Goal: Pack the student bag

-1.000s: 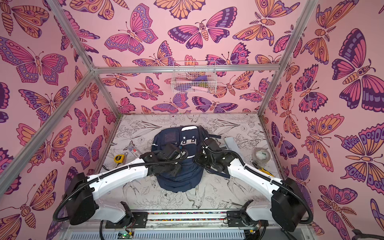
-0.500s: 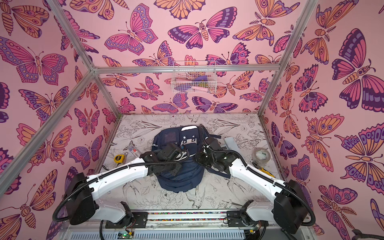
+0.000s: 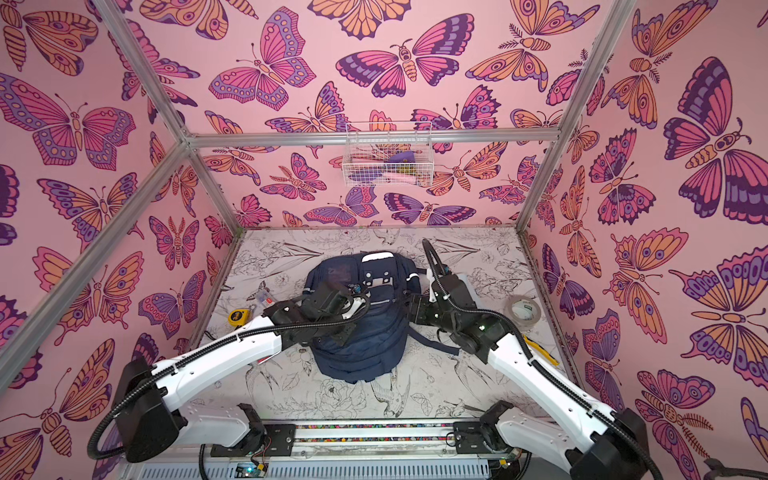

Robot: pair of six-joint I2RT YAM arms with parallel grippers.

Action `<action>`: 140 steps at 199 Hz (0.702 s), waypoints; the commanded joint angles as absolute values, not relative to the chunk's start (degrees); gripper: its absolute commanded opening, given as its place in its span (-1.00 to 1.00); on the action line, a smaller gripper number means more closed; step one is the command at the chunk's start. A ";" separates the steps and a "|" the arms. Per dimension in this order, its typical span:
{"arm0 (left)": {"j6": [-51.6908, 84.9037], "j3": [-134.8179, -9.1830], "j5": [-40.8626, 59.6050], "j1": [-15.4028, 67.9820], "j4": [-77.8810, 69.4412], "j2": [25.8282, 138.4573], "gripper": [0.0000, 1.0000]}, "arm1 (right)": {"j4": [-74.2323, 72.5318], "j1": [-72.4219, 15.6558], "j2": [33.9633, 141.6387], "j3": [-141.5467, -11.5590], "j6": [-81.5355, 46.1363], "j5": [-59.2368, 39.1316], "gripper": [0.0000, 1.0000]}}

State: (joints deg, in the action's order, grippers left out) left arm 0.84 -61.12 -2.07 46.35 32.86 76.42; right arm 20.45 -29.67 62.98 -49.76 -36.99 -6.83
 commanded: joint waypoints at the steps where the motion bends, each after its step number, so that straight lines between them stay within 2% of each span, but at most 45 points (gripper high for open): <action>1: 0.73 -61.01 2.52 45.62 28.25 73.50 -1.00 | 15.95 -21.32 69.23 -51.29 -31.15 -21.19 0.24; 14: 1.29 -60.44 2.97 45.44 28.31 73.49 -1.00 | 14.89 -18.59 73.69 -53.50 -30.59 -26.24 0.12; 30: 1.94 -59.66 3.68 45.43 28.44 73.37 -1.00 | 15.54 -17.51 79.65 -57.33 -28.53 -27.82 -0.06; 51: 2.80 -59.50 3.37 45.39 29.53 73.56 -1.00 | 16.89 -17.01 86.51 -62.34 -26.75 -29.05 -0.19; 75: 2.90 -59.16 3.69 45.34 29.97 73.48 -1.00 | 12.55 -16.26 93.61 -64.86 -28.69 -33.33 -0.14; 105: 2.74 -58.50 3.48 45.28 29.92 73.48 -1.00 | 8.75 -15.59 100.50 -66.86 -30.78 -36.48 0.11; 140: 4.33 -56.27 2.74 44.67 28.28 73.53 -1.00 | 1.94 -15.02 104.29 -64.72 -33.92 -45.68 0.14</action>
State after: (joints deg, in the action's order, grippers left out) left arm 1.67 -57.74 2.15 45.58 31.00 75.42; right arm 8.21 -15.57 103.26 -65.60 -31.75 -37.21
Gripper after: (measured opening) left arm 0.079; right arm 0.575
